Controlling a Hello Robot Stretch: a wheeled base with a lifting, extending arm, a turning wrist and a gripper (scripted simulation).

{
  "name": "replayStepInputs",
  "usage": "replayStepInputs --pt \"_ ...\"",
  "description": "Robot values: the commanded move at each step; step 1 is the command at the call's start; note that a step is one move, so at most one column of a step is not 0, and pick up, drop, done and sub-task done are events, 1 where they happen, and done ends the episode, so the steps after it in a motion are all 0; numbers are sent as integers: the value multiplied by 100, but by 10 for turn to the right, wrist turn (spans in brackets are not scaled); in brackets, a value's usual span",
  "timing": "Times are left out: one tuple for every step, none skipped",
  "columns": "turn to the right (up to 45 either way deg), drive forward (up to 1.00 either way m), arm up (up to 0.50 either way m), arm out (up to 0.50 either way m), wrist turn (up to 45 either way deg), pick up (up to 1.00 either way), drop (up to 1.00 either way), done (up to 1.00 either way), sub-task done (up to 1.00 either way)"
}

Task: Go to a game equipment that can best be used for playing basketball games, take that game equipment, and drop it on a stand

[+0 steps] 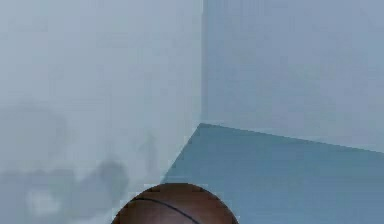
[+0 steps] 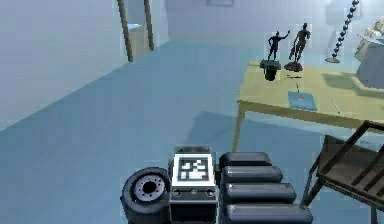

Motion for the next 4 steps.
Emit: replayStepInputs --pt "-420 0 0 0 0 0 0 0 0" --pt "0 10 0 0 0 0 0 0 0" --pt "450 0 0 0 0 0 0 0 0" --pt "330 0 0 0 0 0 0 0 0"
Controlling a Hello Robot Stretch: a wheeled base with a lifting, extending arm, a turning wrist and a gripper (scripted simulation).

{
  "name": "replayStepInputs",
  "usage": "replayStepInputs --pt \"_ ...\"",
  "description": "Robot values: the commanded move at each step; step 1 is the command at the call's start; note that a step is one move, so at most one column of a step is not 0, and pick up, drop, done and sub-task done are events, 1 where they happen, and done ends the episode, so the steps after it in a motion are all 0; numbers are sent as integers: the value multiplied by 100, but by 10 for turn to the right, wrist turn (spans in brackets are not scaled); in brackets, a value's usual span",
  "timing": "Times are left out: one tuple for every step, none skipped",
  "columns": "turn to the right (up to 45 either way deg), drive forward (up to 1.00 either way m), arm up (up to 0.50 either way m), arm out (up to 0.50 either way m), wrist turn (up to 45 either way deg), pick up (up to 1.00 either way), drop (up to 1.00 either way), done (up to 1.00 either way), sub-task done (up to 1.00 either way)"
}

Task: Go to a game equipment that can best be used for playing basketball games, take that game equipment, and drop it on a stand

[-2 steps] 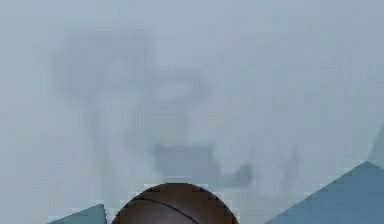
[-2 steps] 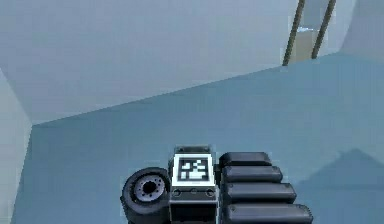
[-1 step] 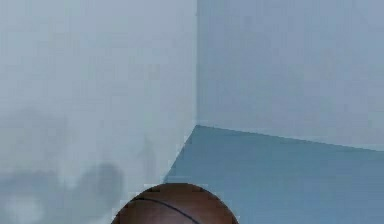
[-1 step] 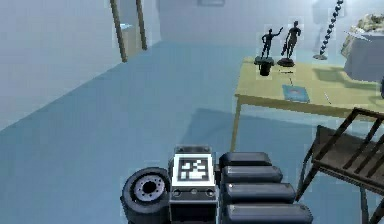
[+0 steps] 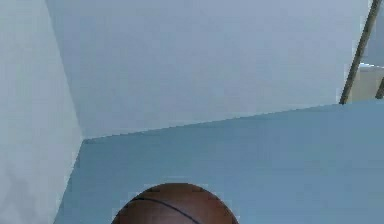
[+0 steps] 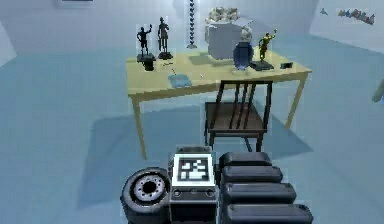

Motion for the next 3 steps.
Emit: replayStepInputs --pt "-450 0 0 0 0 0 0 0 0" --pt "-420 0 0 0 0 0 0 0 0" --pt "-30 0 0 0 0 0 0 0 0"
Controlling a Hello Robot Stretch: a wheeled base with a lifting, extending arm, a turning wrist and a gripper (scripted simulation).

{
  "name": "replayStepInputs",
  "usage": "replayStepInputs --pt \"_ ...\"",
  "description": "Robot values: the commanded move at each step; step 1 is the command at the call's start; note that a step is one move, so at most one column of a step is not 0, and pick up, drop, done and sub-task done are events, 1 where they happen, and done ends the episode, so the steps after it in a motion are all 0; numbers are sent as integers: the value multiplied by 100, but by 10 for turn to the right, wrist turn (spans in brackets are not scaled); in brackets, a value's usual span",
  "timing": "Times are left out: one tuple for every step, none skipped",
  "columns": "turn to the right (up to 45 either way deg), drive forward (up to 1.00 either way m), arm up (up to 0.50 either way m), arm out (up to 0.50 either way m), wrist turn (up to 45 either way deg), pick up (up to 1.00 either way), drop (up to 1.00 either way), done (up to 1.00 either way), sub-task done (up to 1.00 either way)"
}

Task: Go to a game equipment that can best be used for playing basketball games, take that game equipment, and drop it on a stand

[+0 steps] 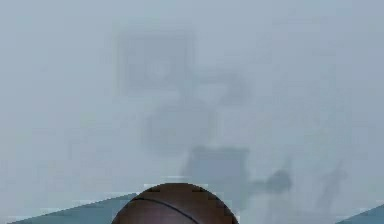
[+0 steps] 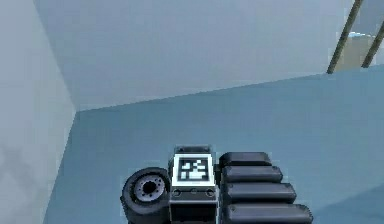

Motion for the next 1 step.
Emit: replayStepInputs --pt "450 0 0 0 0 0 0 0 0"
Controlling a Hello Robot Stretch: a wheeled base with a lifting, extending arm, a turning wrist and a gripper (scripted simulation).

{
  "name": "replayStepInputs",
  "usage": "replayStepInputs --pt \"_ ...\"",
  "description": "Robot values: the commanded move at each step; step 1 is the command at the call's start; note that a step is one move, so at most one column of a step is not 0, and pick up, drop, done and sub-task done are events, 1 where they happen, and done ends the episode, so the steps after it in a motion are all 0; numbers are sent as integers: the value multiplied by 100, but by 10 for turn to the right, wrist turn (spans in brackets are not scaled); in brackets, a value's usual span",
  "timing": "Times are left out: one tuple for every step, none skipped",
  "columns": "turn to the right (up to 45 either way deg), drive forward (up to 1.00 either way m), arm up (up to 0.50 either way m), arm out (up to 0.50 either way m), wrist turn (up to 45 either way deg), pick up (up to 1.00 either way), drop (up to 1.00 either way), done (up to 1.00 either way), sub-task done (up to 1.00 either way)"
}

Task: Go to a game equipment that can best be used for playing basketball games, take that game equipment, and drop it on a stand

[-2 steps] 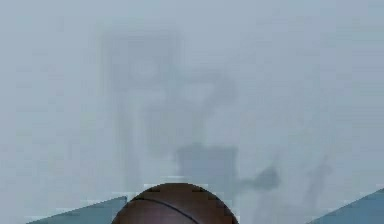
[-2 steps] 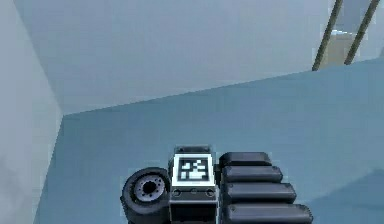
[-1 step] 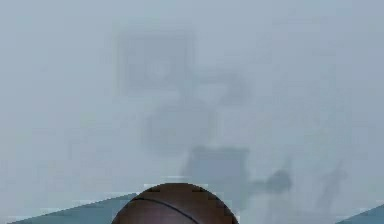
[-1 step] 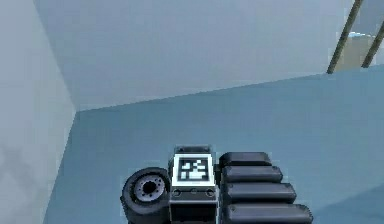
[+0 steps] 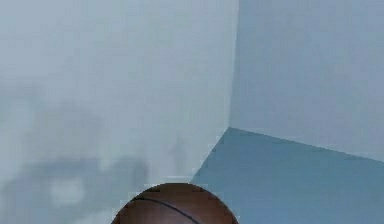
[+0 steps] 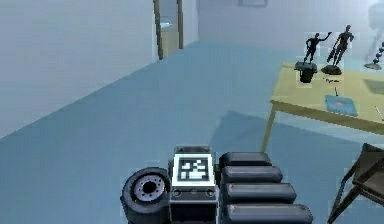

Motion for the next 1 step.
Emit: replayStepInputs --pt "450 0 0 0 0 0 0 0 0"
